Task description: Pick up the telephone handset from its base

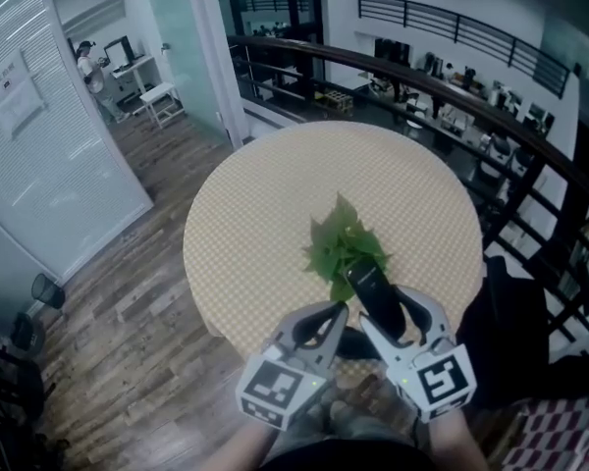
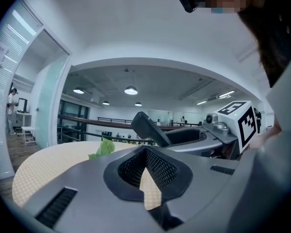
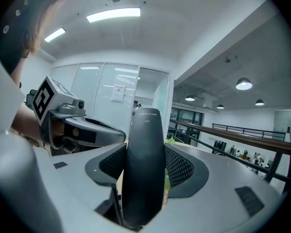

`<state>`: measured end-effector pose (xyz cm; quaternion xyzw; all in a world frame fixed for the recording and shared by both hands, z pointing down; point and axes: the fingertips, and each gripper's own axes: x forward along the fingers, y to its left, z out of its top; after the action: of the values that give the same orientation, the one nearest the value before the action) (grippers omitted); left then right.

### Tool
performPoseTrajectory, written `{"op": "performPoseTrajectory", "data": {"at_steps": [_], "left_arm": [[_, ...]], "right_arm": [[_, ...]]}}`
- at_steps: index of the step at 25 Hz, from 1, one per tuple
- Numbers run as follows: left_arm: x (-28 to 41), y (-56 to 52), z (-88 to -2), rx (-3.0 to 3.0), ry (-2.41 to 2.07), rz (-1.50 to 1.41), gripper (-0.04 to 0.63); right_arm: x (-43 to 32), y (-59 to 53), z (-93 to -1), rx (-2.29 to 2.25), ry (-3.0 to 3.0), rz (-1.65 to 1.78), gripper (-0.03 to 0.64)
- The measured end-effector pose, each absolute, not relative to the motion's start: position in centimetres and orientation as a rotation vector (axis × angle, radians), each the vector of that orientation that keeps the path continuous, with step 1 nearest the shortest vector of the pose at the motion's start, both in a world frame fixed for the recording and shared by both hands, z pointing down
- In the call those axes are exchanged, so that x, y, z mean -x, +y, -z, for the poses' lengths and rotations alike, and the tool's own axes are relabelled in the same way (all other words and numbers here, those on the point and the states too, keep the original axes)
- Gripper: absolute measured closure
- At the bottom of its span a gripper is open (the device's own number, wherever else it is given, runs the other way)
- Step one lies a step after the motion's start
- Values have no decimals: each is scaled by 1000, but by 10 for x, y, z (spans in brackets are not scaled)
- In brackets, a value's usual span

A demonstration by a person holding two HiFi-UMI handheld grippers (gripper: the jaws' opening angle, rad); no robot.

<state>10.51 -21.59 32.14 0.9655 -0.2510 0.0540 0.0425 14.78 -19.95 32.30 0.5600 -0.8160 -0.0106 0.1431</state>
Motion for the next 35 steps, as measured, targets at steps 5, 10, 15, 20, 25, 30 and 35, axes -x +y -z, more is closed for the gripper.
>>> {"op": "performPoseTrajectory", "data": {"at_steps": [5,10,15,20,25,30,35], "left_arm": [[-108,-218,-306,-2990,-752,-114,589],[-109,-215,-302,-2970,-736,-78,589],[-110,-216,-303,-2976,-728,-95,589],[-111,-215,-306,-2989,-713,-102,589],[-114,-212,-311,-2991,-691,-119,589],[-112,-213,-316,-2973,-686,-131,589],[-111,-215,-320,-2964,-673,-136,589]], "right_arm": [[-154,-197,-305,-1711,-2378,1,370],[-155,-195,-293,-1732,-2439,9,370],[-156,-192,-294,-1766,-2407,28,370],[-159,-191,-294,-1806,-2393,31,370],[-159,-189,-299,-1822,-2389,-3,370],[-159,-187,-299,-1836,-2386,-23,370],[-158,-186,-301,-1842,-2384,-15,370]]}}
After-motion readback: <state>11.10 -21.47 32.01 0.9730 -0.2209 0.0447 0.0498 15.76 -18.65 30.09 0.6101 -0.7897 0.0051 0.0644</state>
